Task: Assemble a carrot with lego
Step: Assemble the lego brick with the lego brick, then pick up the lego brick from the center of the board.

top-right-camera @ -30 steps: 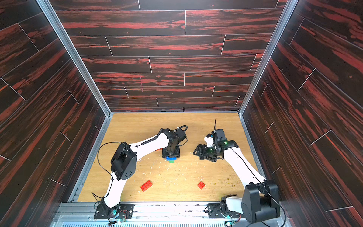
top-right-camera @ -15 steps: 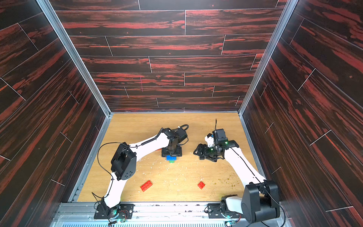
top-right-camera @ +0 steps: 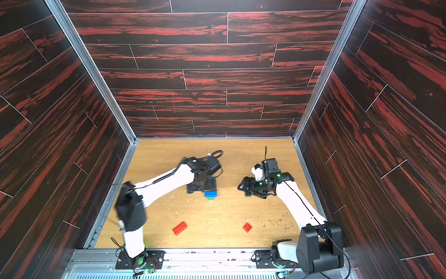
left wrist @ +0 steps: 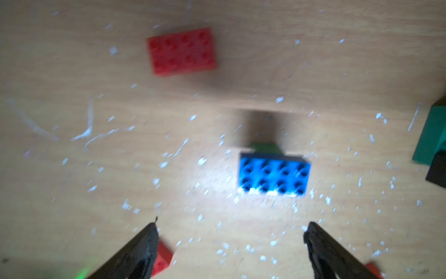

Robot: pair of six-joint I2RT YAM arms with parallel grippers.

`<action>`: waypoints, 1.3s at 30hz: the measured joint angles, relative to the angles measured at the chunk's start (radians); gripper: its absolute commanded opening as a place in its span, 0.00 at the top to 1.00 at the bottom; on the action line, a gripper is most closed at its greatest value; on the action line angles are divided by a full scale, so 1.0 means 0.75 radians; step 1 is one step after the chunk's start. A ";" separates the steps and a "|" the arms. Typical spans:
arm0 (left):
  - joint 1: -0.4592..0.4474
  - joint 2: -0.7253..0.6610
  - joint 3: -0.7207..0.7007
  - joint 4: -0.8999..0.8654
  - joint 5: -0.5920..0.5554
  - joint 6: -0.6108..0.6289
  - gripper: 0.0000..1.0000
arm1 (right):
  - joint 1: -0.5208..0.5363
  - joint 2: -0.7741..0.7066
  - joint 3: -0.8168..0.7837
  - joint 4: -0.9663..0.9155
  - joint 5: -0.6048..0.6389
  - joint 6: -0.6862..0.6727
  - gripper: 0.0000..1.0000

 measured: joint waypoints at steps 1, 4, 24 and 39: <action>-0.001 -0.056 -0.055 0.007 -0.002 -0.017 0.03 | 0.000 0.000 0.000 -0.001 -0.004 -0.004 0.10; -0.002 -0.216 -0.220 0.020 -0.003 -0.079 0.03 | 0.000 0.000 0.000 -0.003 -0.016 -0.020 0.10; -0.028 -0.591 -1.057 0.387 0.142 -0.608 0.02 | 0.000 -0.019 0.001 -0.052 -0.070 -0.087 0.10; -0.082 -0.745 -1.185 0.396 0.162 -0.817 0.04 | 0.000 -0.020 0.001 -0.062 -0.069 -0.107 0.10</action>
